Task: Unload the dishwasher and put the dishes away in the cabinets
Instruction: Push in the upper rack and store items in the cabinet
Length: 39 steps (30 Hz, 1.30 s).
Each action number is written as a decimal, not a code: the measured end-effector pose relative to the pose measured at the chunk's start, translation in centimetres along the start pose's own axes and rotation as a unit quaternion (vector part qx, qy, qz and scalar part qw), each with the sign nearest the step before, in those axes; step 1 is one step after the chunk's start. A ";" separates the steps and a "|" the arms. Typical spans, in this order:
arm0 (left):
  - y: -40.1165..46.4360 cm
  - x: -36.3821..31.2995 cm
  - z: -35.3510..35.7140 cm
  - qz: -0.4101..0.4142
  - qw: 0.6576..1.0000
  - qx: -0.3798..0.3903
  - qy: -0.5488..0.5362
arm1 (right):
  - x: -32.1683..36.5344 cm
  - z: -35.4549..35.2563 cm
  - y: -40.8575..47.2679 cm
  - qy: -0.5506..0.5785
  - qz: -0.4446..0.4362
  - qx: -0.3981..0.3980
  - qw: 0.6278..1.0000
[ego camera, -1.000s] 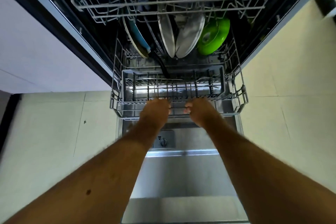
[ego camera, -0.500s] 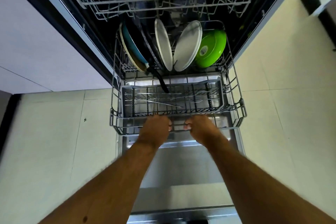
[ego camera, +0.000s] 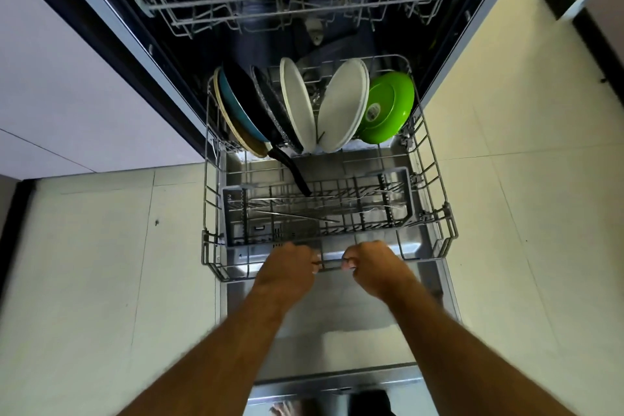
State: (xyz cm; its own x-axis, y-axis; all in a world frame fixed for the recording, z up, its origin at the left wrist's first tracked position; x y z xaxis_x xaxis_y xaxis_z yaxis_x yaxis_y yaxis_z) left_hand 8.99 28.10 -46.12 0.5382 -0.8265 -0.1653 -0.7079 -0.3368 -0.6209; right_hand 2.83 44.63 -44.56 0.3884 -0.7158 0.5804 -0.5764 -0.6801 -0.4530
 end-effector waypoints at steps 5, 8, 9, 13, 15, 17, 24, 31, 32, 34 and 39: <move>-0.7 0.5 -0.1 0.021 1.000 0.019 -0.009 | 0.0 -0.2 -0.2 0.025 0.013 0.029 0.999; -1.1 0.6 -1.0 0.051 0.996 0.070 -0.006 | -0.3 -0.3 0.3 0.034 0.036 0.079 0.996; -1.1 0.6 -1.3 0.060 0.994 0.089 -0.001 | -0.5 -0.3 0.4 0.035 0.047 0.092 0.994; -1.0 0.9 -1.6 0.049 0.988 0.143 -0.016 | -0.4 0.0 0.8 0.069 0.067 0.082 0.992; -0.7 1.0 -1.2 0.032 0.988 0.145 -0.041 | -0.3 0.4 1.1 0.061 0.081 0.059 0.993; -0.7 1.0 -0.7 0.007 0.987 0.141 -0.074 | -0.6 1.3 1.3 0.032 0.094 0.057 0.993; -1.1 1.2 0.7 -0.047 0.981 0.158 -0.098 | -0.8 3.3 0.7 0.034 0.140 0.077 0.987; -2.3 1.9 2.4 -0.036 0.969 0.232 -0.076 | -0.6 4.6 -1.1 0.056 0.134 0.128 0.981; -2.5 1.9 2.6 -0.029 0.970 0.232 -0.068 | -0.5 4.8 -1.4 0.059 0.129 0.129 0.981; -2.9 2.0 3.1 -0.020 0.970 0.236 -0.051 | -0.4 5.0 -2.1 0.063 0.117 0.134 0.982; -3.6 2.0 4.3 -0.010 0.969 0.244 -0.039 | -0.1 5.9 -3.1 0.062 0.114 0.150 0.980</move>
State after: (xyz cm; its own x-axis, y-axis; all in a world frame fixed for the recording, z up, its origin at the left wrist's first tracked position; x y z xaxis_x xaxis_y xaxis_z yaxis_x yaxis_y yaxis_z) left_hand 14.61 29.59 -47.49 0.5955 -0.7791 -0.1959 -0.4068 -0.0822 -0.9098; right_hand 8.83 45.91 -47.18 0.1730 -0.8427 0.5098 -0.3937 -0.5336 -0.7485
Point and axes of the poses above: each hand's wrist, its own y-axis towards the middle knuckle, its own z-axis out of the palm, x = y × z, the point moved 1 cm from there along y, towards the middle knuckle, and after that the axes turned 15 degrees about -z, right-handed, at the moved point
